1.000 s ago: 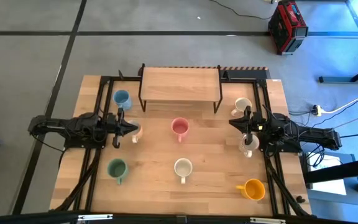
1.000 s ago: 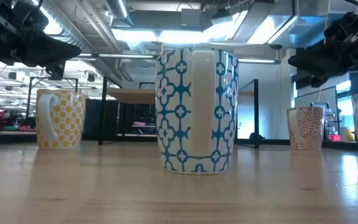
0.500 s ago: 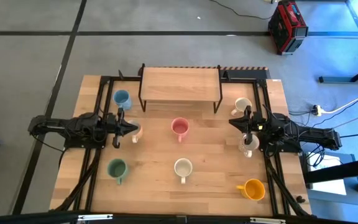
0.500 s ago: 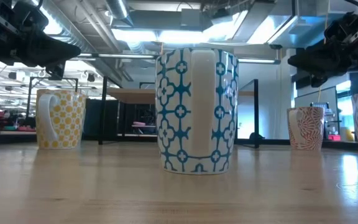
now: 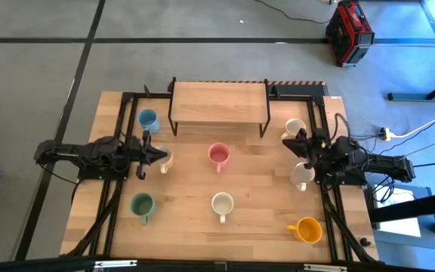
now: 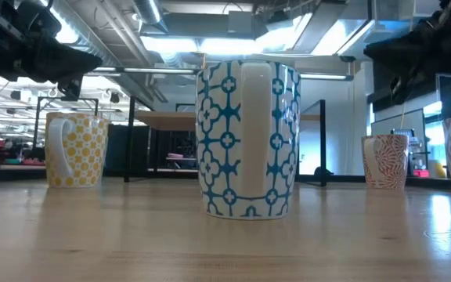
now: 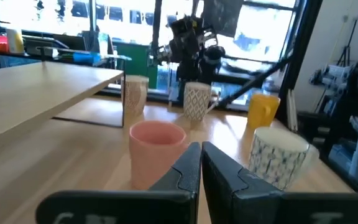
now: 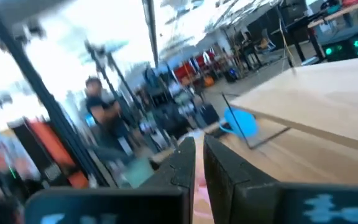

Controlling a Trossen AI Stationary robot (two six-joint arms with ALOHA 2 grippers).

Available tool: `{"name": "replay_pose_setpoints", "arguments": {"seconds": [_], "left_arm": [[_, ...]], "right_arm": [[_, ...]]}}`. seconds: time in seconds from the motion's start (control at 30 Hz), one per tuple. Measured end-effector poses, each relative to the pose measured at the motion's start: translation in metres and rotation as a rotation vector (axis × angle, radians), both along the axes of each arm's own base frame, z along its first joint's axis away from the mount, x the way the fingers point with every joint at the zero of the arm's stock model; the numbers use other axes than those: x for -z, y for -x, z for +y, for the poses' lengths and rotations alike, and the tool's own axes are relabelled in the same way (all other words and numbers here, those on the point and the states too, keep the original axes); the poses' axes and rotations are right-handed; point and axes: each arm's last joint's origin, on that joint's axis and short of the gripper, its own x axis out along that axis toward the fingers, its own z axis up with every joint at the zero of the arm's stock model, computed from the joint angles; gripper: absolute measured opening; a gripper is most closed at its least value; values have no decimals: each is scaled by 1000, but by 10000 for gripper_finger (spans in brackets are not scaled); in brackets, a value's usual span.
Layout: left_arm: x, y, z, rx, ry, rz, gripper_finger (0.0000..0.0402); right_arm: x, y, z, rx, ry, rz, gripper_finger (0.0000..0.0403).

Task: Place coffee mugs
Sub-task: Put the pink mug on the shelf

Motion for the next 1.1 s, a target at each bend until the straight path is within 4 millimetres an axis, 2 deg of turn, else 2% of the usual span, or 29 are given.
{"name": "replay_pose_setpoints", "arguments": {"seconds": [0.1, 0.2, 0.33, 0.5, 0.63, 0.77, 0.97, 1.1], "left_arm": [[0, 0, 2, -63, 72, -4, 9], [-2, 1, 4, -127, 121, -34, 9], [-4, 1, 5, -164, 134, -61, 9], [-6, 1, 5, -169, 141, -77, 9], [-6, 1, 5, -175, 141, -81, 9], [-6, 1, 6, -185, 143, -82, 9], [-6, 1, 6, -187, 143, -82, 9], [-6, 1, 6, -188, 143, -82, 9]], "right_arm": [[-4, 2, -2, 27, -153, -75, 24], [-5, 3, -5, 114, -233, -112, 24], [-5, 3, -7, 213, -238, -112, 24], [-3, 0, -7, 201, -209, -61, 24], [-17, -7, -7, 205, -171, -7, 24], [-43, -22, -7, 170, -95, 72, 24], [-79, -62, -7, 59, 27, 199, 23], [-93, -86, -8, 3, 83, 286, 23]]}}
